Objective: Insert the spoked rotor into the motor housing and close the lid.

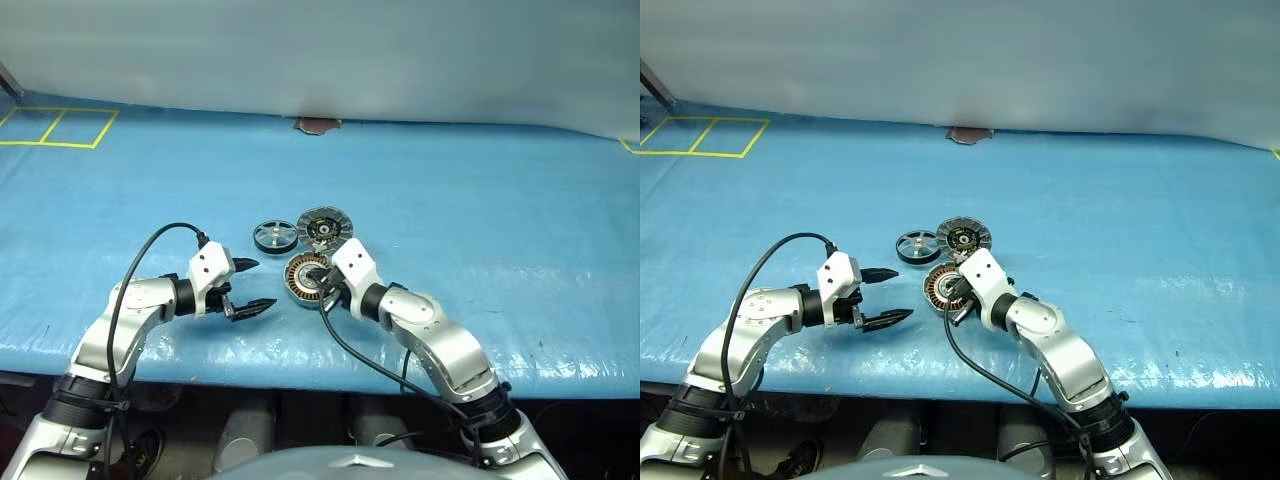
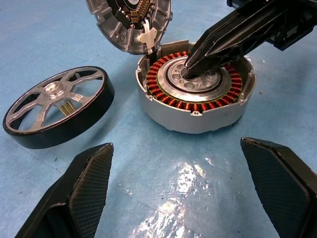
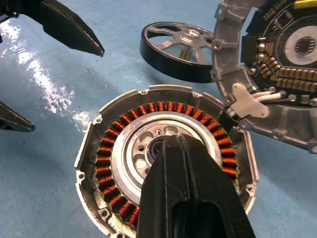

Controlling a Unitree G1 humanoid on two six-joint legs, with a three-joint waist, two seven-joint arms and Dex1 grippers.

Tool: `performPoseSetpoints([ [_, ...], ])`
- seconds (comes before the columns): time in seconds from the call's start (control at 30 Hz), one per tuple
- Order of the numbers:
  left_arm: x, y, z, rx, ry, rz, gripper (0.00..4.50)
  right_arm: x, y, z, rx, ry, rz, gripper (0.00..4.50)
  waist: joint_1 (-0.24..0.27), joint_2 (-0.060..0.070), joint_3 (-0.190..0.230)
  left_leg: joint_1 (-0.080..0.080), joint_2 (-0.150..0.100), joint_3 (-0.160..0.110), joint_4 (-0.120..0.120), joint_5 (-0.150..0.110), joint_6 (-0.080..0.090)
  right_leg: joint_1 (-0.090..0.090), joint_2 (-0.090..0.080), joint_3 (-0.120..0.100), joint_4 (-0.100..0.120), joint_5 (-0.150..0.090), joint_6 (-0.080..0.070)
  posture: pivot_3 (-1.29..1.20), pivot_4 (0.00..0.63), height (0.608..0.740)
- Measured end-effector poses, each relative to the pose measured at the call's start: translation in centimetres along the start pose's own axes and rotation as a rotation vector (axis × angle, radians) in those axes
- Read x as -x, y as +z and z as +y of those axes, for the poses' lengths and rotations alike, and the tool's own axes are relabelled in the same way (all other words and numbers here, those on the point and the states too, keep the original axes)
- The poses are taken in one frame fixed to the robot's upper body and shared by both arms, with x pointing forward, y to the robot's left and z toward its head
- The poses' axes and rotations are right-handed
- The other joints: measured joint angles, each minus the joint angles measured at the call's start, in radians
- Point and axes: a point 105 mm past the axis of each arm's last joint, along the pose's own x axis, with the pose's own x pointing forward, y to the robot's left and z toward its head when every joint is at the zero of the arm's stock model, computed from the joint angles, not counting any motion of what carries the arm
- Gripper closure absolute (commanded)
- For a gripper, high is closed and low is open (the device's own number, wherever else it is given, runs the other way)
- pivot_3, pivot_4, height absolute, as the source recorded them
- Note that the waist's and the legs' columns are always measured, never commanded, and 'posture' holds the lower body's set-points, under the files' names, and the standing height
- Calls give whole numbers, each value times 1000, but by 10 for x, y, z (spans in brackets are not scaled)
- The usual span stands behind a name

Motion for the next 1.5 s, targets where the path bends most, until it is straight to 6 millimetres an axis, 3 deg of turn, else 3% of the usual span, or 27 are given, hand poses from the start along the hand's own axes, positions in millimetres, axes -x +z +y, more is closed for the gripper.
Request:
performPoseSetpoints([
  [0.2,0,0,0,1,1,-2,0,4,23,1,49,3,-71,4474,-1,0,0,0,0,0,-2,0,0,0,0,0,0,0,0,0,150,740],
  [0.33,-1,0,0,1,1,-3,0,1,19,6,40,18,-53,4474,-1,0,0,0,0,0,-1,0,0,0,0,0,0,0,0,0,150,740],
  [0.47,-1,0,0,2,2,-3,0,-4,-5,8,-7,26,15,4474,-1,0,0,0,0,0,-1,0,0,0,0,0,0,0,0,0,150,740],
  [1.5,-1,1,0,3,2,-8,0,-3,2,8,41,25,16,4474,-2,0,0,0,0,0,-1,0,0,0,0,0,0,0,0,0,150,740],
])
